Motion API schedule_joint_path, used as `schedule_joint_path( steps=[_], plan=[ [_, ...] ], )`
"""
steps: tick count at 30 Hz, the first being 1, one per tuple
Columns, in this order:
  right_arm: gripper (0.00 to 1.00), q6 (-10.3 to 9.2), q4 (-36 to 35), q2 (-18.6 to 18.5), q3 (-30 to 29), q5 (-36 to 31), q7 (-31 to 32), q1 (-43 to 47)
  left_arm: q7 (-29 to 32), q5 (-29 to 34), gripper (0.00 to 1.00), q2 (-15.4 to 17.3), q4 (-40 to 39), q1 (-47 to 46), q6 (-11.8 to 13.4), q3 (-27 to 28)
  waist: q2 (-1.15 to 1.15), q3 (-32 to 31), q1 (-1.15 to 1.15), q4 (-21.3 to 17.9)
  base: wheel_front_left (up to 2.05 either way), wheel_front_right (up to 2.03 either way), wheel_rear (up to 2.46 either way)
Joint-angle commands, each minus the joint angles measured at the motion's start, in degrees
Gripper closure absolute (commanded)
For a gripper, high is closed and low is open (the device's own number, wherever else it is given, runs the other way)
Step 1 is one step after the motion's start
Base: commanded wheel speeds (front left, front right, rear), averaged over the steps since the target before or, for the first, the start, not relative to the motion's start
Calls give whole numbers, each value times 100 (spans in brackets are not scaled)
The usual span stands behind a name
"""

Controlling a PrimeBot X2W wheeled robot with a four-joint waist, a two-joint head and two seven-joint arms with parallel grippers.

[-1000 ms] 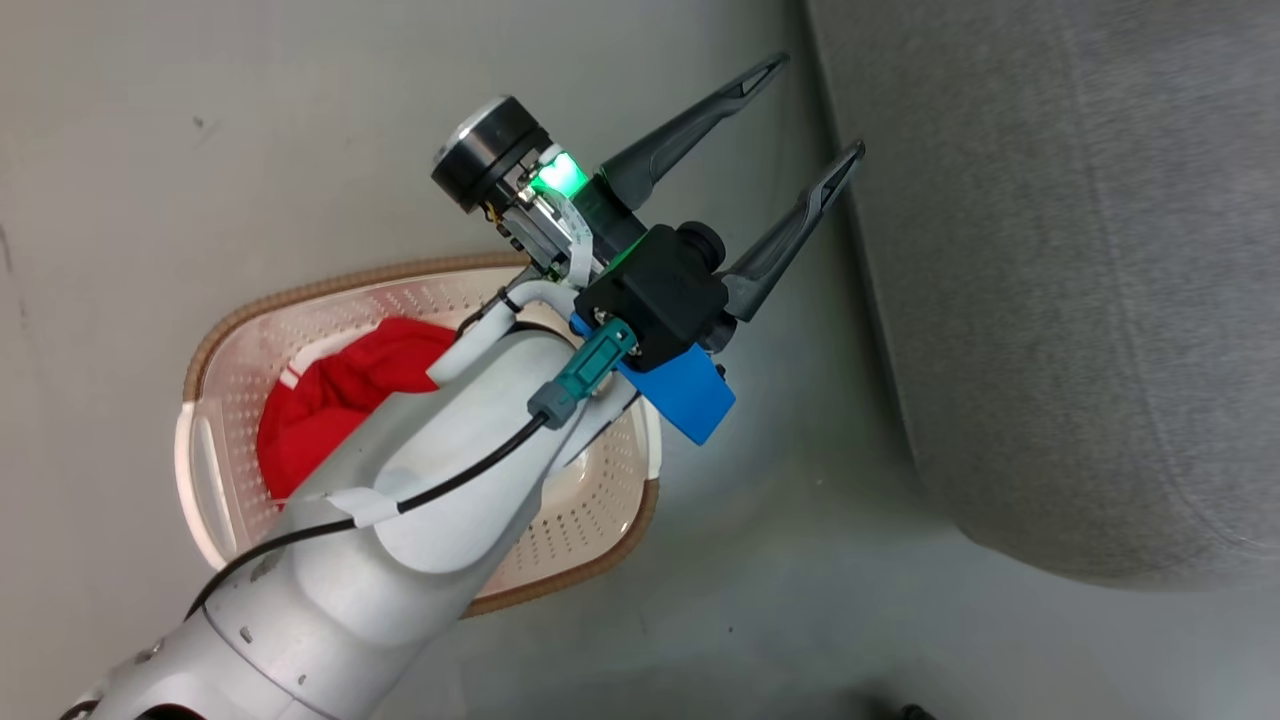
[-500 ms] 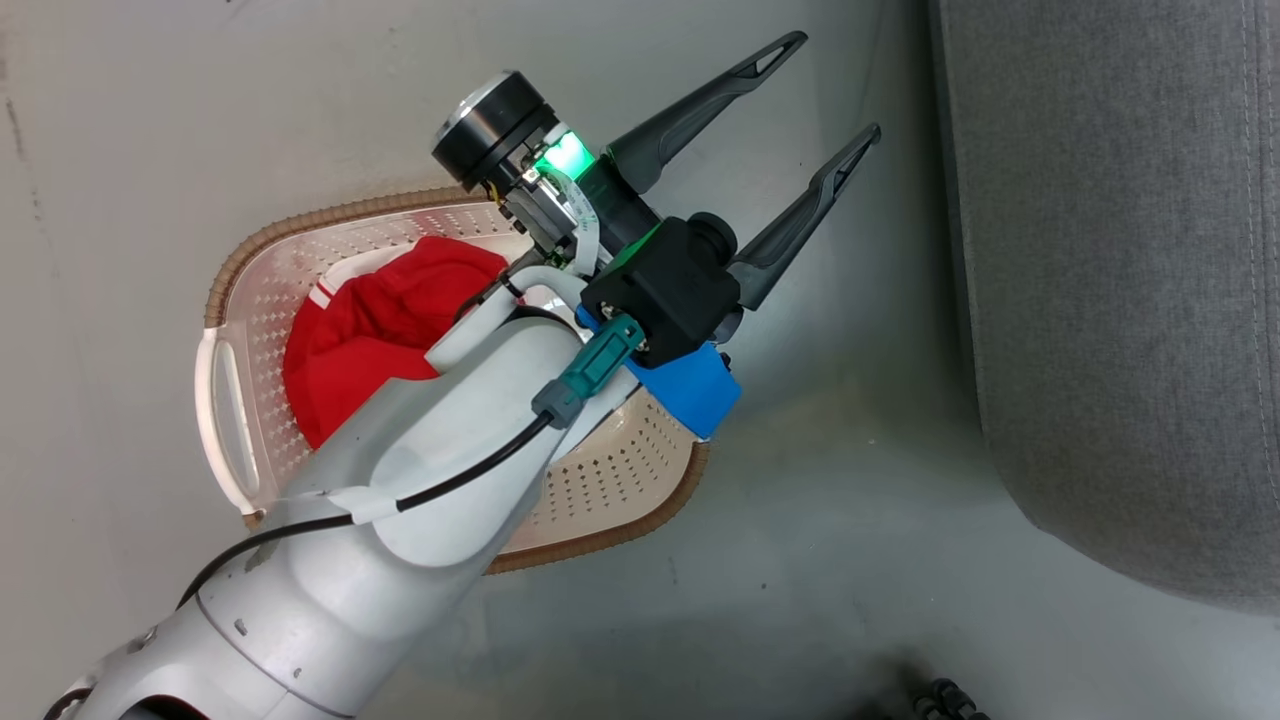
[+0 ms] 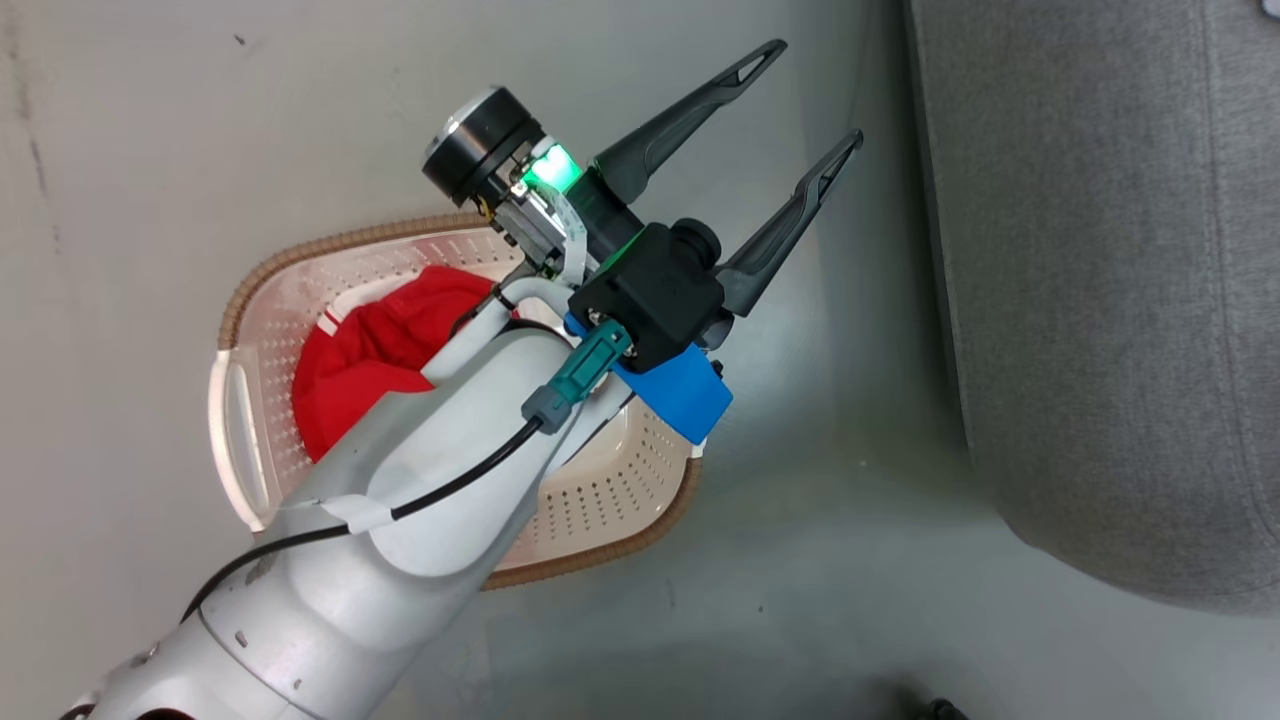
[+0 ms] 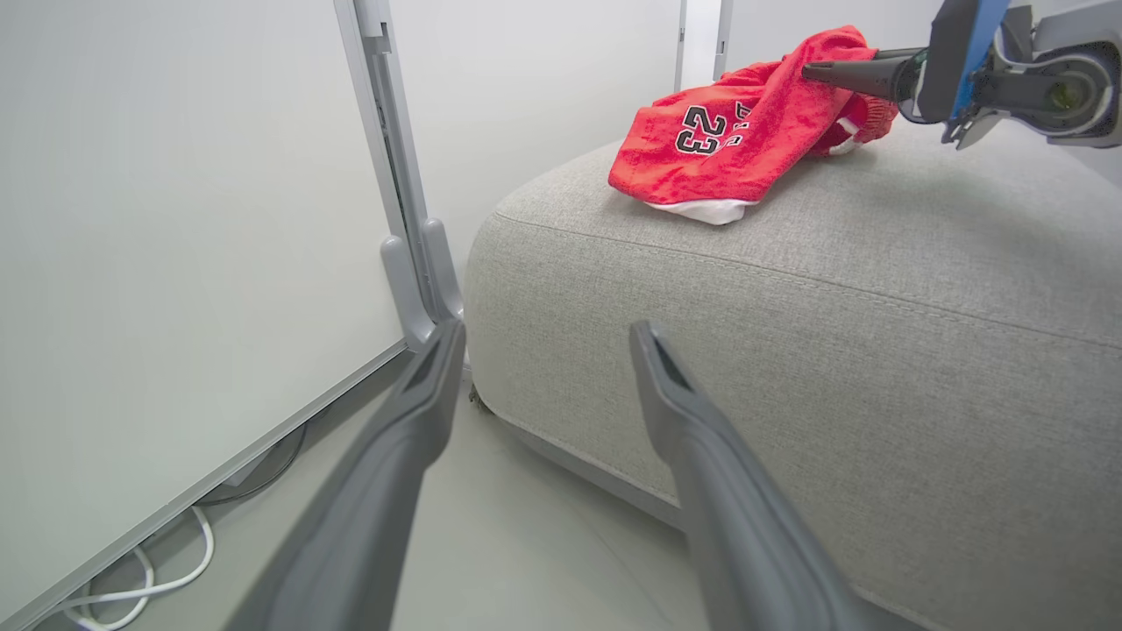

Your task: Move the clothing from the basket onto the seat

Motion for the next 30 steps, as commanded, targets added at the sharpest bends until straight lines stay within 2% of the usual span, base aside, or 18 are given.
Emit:
schedule_joint_path(
  steps=[1,7,11,20,30],
  plan=[
    [0,1,-124,51,68,-16,-6,372,-16,-39,0,-32,-33,117,49,40,-1,-269,-1,37,0,0,0],
    [0,1,-613,315,178,-140,-6,1390,-16,-159,0,-76,-84,498,115,211,-1,-900,-1,77,0,0,0],
    [0,2,-1022,489,509,-207,-6,1987,-16,-249,0,-94,-175,873,217,455,-1,-1365,-1,110,0,0,0],
    [0,1,-2070,936,1531,-310,-6,2999,-16,-401,0,-54,-525,2004,433,1310,-1,-2374,-1,345,0,0,0],
    [0,1,-2548,1286,2328,-193,-6,3653,-16,-289,0,-44,-805,3118,473,2421,-1,-3203,-1,765,0,0,0]
  ],
)
